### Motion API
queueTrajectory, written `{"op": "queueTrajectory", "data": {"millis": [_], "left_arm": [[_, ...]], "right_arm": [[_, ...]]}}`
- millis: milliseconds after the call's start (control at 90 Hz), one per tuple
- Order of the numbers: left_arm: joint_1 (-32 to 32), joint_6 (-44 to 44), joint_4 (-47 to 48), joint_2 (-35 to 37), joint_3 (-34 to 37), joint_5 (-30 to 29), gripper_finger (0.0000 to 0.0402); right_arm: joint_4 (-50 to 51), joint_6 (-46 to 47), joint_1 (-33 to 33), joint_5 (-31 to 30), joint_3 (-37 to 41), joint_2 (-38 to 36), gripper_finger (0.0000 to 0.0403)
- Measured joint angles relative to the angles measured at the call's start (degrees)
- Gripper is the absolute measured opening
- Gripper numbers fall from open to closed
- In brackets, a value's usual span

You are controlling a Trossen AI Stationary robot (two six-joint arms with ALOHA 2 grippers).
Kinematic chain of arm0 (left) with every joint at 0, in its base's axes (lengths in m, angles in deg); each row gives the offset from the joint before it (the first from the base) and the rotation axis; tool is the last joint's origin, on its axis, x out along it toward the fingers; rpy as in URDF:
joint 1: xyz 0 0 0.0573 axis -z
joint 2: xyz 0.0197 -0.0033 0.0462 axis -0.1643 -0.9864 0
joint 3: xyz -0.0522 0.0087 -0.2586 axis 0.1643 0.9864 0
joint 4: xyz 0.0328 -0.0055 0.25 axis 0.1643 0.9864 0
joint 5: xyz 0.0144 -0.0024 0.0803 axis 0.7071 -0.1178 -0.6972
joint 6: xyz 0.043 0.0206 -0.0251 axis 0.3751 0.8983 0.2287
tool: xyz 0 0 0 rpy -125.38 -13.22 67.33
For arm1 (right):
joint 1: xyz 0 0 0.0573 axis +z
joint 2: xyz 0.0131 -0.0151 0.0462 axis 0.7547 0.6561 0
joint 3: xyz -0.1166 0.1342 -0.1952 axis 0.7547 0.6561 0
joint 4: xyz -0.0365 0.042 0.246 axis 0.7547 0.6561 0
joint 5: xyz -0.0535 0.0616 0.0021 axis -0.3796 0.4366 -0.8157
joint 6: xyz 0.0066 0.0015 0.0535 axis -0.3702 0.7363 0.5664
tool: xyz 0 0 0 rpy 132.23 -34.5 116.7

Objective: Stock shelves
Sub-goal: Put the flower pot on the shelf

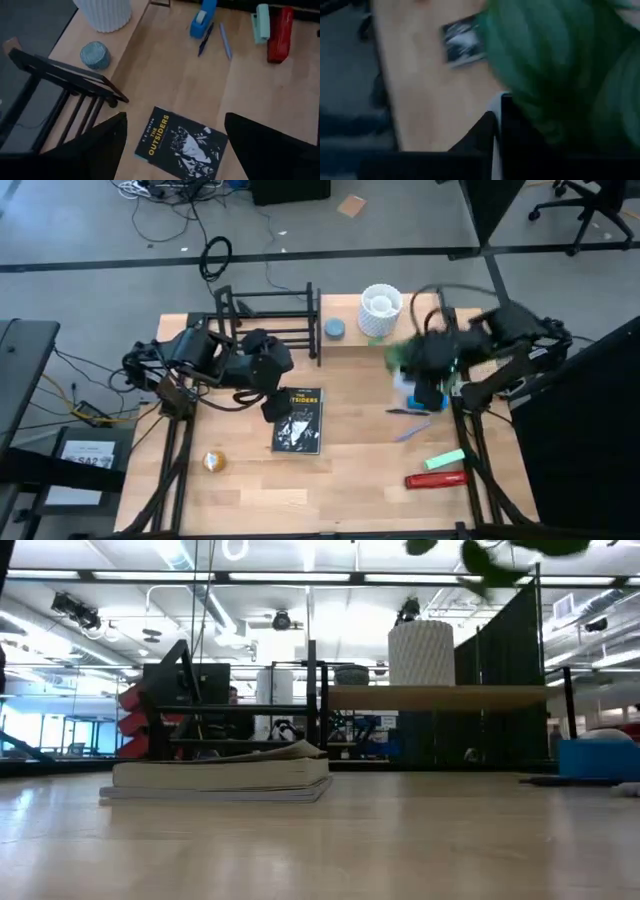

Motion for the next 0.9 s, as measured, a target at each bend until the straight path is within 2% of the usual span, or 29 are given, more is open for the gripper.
{"op": "queueTrajectory", "data": {"millis": [89, 267, 389, 489, 589, 744, 900], "left_arm": [[0.0, 0.0, -0.23, 0.0, 0.0, -0.24, 0.0312], [0.0, -0.33, -1.52, 0.0, -0.02, -0.77, 0.0312], [0.0, -0.5, -3.22, 0.0, -0.02, -2.0, 0.0312], [-0.02, -1.13, -4.66, 0.0, -0.02, -2.69, 0.0312], [-0.02, -2.49, -5.72, 0.0, -0.02, -3.28, 0.0312], [-0.02, -6.05, -5.73, 0.0, -0.02, -4.85, 0.0312], [-0.02, -8.13, -5.78, 0.0, -0.02, -6.33, 0.0312]], "right_arm": [[-0.17, -6.1, -6.66, -2.3, 0.51, -2.18, 0.0], [-0.1, -26.75, -20.94, -2.03, 2.16, -4.48, 0.0], [-0.14, -41.45, -29.49, 0.79, 3.96, -4.48, 0.0], [-0.23, -50.08, -34.69, 2.61, 7.11, -4.07, 0.0], [-0.24, -58.5, -39.52, 7.39, 12.01, -4.55, 0.0], [-0.99, -64.86, -47.83, 10.39, 20.63, -7.23, 0.0], [-7.75, -70.76, -54.25, 12.69, 26.96, -10.87, 0.0]]}}
